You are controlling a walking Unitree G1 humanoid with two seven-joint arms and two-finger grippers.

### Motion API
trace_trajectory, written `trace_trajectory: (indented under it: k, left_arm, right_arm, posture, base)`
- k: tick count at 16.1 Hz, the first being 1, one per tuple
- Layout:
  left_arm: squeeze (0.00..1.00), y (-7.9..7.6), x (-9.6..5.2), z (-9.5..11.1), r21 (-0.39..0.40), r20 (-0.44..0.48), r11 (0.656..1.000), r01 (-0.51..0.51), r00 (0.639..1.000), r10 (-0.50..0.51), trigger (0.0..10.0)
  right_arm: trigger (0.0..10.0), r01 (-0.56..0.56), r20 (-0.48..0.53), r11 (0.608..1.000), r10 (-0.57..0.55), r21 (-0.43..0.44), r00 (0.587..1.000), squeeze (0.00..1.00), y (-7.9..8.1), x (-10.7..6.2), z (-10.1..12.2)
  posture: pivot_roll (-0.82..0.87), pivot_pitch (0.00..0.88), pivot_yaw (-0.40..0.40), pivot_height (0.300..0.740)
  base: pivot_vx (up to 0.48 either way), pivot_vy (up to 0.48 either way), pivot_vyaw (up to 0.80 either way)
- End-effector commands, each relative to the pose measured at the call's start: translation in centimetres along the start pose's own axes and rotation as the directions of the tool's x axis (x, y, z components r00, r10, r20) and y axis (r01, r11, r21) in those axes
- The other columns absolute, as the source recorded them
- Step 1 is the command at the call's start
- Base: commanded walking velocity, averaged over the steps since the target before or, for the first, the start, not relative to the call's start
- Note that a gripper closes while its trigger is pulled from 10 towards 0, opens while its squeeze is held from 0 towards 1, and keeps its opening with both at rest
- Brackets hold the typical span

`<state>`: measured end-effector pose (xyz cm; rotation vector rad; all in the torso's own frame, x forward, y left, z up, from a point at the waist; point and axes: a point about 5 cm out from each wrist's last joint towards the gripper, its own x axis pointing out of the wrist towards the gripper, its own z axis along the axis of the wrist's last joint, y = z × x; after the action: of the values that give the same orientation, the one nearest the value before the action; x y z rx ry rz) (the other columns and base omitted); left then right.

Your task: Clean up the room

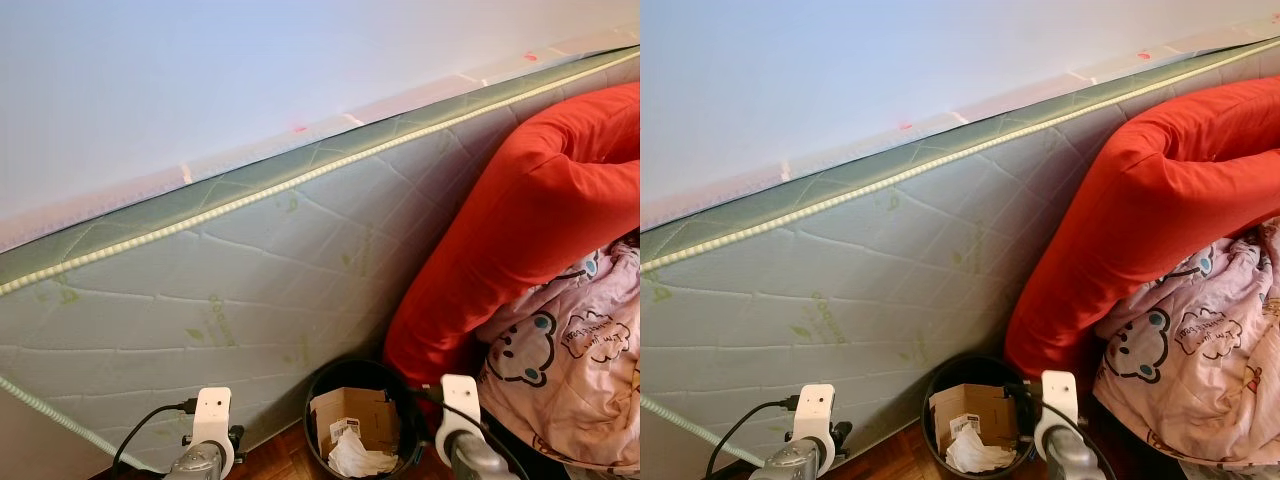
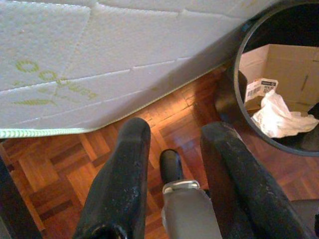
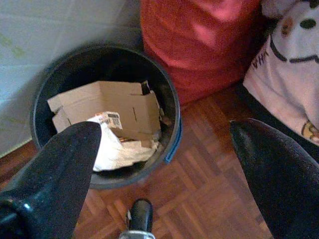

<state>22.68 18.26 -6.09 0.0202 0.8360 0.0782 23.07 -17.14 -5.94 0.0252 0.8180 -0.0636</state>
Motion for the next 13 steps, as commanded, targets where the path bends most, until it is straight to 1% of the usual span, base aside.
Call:
trace_trajectory:
  k: [1,2,3,4,5,6,7,9,13]
  left_arm:
    - [0.0,0.4,-0.1,-0.7,0.0,-0.03,1.0,-0.017,0.999,0.017,10.0]
    - [0.0,0.3,-0.1,-0.6,0.0,-0.029,1.0,-0.017,0.999,0.017,10.0]
    - [0.0,-0.1,0.1,0.1,0.004,-0.024,1.0,-0.016,1.0,0.016,10.0]
    - [0.0,-0.7,0.2,0.8,0.009,-0.017,1.0,-0.01,1.0,0.01,10.0]
    - [0.0,-0.9,0.3,1.0,0.01,-0.016,1.0,-0.007,1.0,0.007,10.0]
    - [0.0,-1.1,0.3,1.2,0.014,-0.017,1.0,0.002,1.0,-0.002,10.0]
    - [0.0,-1.1,0.3,1.3,0.016,-0.017,1.0,0.003,1.0,-0.003,10.0]
    - [0.0,-0.5,0.2,0.8,0.02,-0.023,1.0,-0.005,1.0,0.005,10.0]
    - [0.0,-0.5,0.2,0.7,0.019,-0.02,1.0,-0.006,1.0,0.006,10.0]
  right_arm:
    - [10.0,-0.018,-0.019,0.999,0.018,-0.029,1.0,0.0,0.4,0.0,-0.2]
    - [10.0,-0.026,-0.021,0.999,0.025,-0.039,0.999,0.0,0.5,0.0,-0.2]
    - [10.0,-0.03,-0.024,0.999,0.029,-0.042,0.999,0.0,0.5,0.0,-0.2]
    - [10.0,-0.026,-0.028,0.999,0.025,-0.038,0.999,0.0,0.2,0.0,-0.4]
    - [10.0,-0.025,-0.029,0.999,0.023,-0.038,0.999,0.0,0.1,0.0,-0.5]
    - [10.0,-0.022,-0.038,0.999,0.02,-0.043,0.999,0.0,0.1,-0.1,-0.6]
    - [10.0,-0.022,-0.042,0.999,0.02,-0.045,0.999,0.0,0.1,-0.1,-0.6]
    - [10.0,-0.014,-0.044,0.999,0.012,-0.043,0.999,0.0,0.1,-0.1,-0.7]
    - [10.0,-0.025,-0.049,0.998,0.022,-0.058,0.999,0.0,0.3,-0.1,-0.7]
  posture:
    - [-0.05,0.0,-0.025,0.74]
    - [-0.05,0.0,-0.025,0.74]
    - [-0.05,0.0,-0.026,0.74]
    - [-0.05,0.0,-0.025,0.74]
    - [-0.05,0.0,-0.025,0.74]
    - [-0.05,0.0,-0.022,0.74]
    - [-0.05,0.0,-0.021,0.74]
    - [-0.06,0.0,-0.016,0.74]
    - [-0.06,0.0,-0.016,0.74]
  base:
    - [0.0,0.0,0.0]
    - [0.0,0.0,0.0]
    - [0.0,0.0,0.0]
    - [0.0,0.0,0.0]
    - [0.0,0.0,0.0]
    - [-0.262,0.0,0.0]
    - [-0.262,0.0,0.0]
    - [-0.309,0.0,0.0]
    - [-0.337,0.0,0.0]
